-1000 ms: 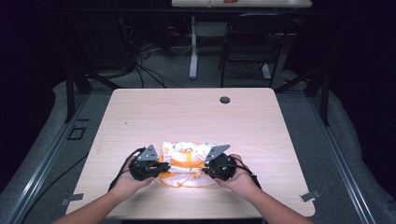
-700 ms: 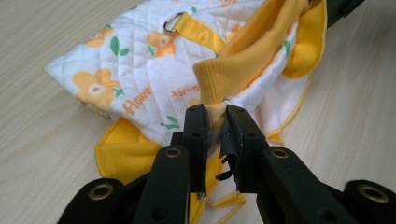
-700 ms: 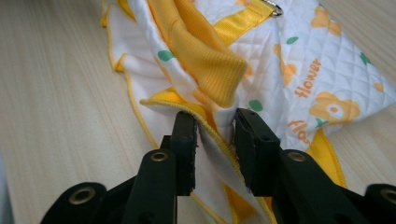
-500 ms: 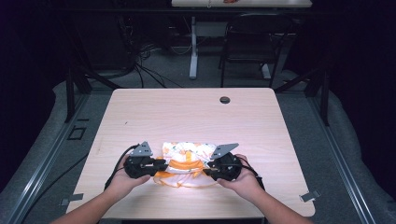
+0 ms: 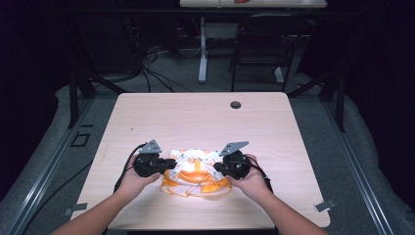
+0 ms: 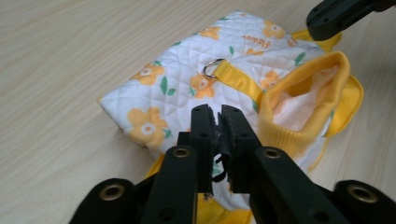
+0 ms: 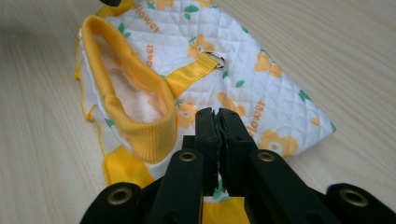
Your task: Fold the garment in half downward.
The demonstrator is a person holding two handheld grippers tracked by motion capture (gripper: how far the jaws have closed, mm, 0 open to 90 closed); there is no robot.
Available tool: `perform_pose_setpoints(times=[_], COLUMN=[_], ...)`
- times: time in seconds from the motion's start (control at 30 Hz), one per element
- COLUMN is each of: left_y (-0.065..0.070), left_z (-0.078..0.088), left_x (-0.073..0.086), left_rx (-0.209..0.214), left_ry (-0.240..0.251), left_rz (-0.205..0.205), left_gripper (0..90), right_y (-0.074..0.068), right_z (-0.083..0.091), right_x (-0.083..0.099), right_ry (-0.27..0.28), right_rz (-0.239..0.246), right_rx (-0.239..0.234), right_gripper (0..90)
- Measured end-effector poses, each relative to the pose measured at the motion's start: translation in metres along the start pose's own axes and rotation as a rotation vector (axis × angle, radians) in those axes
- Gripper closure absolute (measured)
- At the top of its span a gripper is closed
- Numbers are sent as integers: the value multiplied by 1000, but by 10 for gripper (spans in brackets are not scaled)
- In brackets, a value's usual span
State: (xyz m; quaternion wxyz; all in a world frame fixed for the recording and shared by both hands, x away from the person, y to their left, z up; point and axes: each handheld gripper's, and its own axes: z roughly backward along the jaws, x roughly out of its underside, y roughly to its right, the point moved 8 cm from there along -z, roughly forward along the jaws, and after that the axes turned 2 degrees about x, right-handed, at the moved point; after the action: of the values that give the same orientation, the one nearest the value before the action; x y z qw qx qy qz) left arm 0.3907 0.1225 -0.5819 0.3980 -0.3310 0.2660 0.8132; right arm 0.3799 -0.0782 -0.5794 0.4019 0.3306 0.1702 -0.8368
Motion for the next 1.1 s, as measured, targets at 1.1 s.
perform_pose_setpoints(times=[1.1], left_y=[36], left_z=[-19], left_x=[53], left_rx=[67], left_ry=[-134], left_rz=[-80], left_gripper=[900], right_y=[-40], right_z=[-17], right_x=[46], right_ry=[-113], right_rz=[46], right_rx=[-124], right_gripper=[893])
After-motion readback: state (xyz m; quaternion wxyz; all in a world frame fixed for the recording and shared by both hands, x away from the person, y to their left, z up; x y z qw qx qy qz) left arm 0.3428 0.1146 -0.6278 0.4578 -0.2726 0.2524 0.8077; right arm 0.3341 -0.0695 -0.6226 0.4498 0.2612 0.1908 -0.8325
